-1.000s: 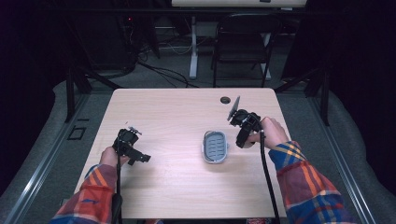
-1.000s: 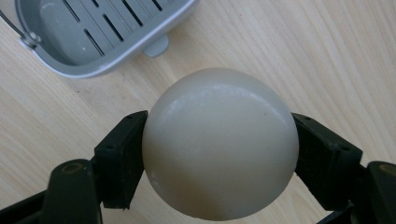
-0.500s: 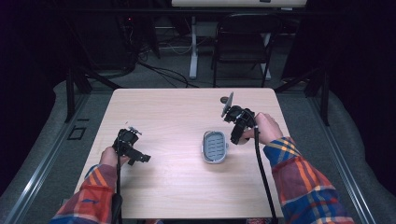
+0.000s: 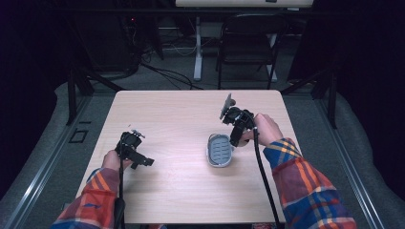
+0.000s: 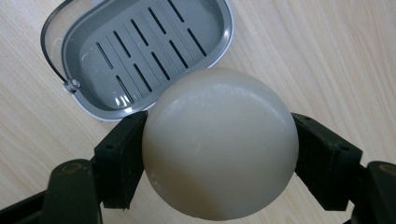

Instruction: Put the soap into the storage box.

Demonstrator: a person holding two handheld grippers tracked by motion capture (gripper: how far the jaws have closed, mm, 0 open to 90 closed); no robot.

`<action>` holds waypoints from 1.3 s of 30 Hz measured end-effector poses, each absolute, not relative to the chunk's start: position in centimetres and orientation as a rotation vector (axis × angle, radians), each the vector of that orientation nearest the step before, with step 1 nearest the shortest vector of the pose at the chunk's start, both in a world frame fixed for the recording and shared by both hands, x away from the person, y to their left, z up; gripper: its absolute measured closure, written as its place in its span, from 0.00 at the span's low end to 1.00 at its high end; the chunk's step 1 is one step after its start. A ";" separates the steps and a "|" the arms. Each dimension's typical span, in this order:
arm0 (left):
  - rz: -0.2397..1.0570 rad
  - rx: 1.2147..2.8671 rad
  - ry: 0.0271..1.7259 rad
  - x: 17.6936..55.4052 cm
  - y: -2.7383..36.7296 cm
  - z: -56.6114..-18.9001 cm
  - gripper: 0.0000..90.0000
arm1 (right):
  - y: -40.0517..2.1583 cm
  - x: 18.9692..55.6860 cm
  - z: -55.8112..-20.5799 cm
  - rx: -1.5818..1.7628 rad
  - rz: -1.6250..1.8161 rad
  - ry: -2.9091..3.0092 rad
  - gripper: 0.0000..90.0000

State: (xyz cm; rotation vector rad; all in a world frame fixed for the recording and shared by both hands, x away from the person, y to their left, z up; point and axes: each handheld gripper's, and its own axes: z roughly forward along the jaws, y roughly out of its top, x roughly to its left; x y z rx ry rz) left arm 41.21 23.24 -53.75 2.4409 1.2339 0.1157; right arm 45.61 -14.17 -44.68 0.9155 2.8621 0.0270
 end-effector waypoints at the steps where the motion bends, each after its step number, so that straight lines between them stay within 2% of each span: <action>1: 0.113 2.437 1.238 41.2 23.2 -53.8 0.00 | -14.0 45.6 -44.8 0.915 0.031 2.859 0.27; 39: 0.106 2.443 1.232 41.2 23.2 -53.8 0.00 | -9.3 46.2 -47.3 0.820 0.016 2.949 0.27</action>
